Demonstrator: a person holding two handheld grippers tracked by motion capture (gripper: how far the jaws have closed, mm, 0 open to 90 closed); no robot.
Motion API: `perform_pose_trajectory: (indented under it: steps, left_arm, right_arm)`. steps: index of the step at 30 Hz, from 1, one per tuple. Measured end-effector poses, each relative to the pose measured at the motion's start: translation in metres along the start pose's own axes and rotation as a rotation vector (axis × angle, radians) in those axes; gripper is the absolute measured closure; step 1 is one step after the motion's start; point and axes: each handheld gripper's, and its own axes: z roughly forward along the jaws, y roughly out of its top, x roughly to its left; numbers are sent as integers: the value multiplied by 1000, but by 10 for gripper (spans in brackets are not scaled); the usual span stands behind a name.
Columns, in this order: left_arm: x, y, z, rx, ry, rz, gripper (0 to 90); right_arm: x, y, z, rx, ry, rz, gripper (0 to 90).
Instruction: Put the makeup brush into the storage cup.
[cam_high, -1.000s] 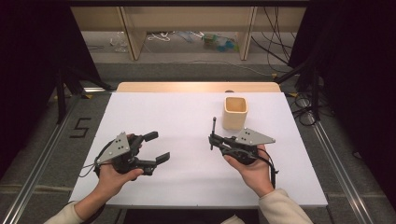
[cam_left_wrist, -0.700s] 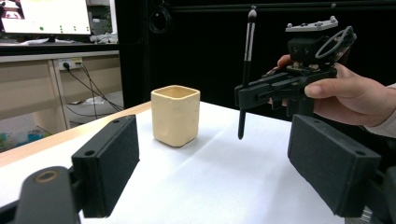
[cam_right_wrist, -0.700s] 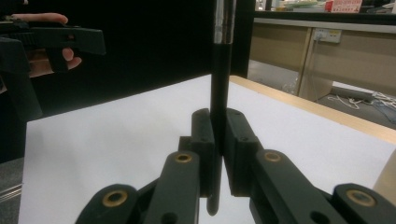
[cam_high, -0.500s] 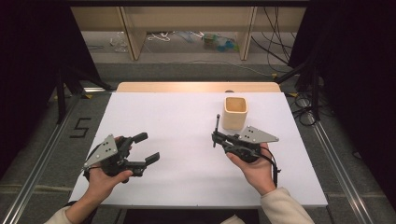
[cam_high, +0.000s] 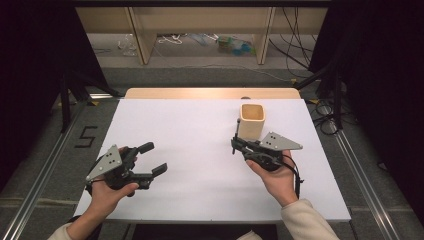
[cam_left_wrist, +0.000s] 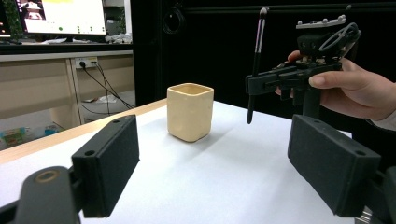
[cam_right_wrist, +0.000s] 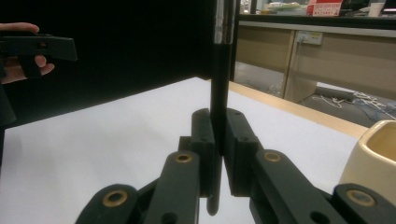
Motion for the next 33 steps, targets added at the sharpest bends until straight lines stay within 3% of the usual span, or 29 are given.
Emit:
perform_pose_trajectory:
  steps: [3, 4, 9, 14, 15, 18, 19, 23, 24, 32, 33]
  left_arm:
    - [0, 0, 0, -5, 6, -5, 166]
    - [1, 1, 0, -4, 5, -3, 167]
    - [1, 1, -1, -7, 6, -10, 166]
    - [2, 1, -1, -12, 8, -5, 167]
    - [2, 1, -1, -13, 8, -4, 167]
    - [2, 1, -1, -10, 7, -5, 167]
    - [2, 1, -1, -9, 7, -6, 167]
    - [2, 1, 0, -8, 7, -6, 166]
    - [2, 1, 0, -8, 7, -7, 167]
    - [1, 1, 0, -8, 4, -9, 167]
    - [1, 0, 0, -8, 4, -9, 167]
  right_arm:
    - [-2, 1, -2, 24, -12, -8, 841]
    - [-3, 1, -1, 1, -18, -8, 841]
    - [-6, 2, 0, -3, -26, -2, 841]
    - [-9, 2, -1, 0, -38, 8, 841]
    - [-10, 3, -3, 21, -42, 4, 841]
    - [-13, 2, -3, -3, -63, -8, 841]
    - [-14, 2, -3, 0, -46, 0, 842]
    - [-16, 3, -4, -4, -73, -7, 841]
    - [-17, 4, -6, 26, -61, 6, 841]
    - [-21, 4, -5, -6, -81, -4, 841]
    - [-21, 5, -6, 9, -83, -3, 841]
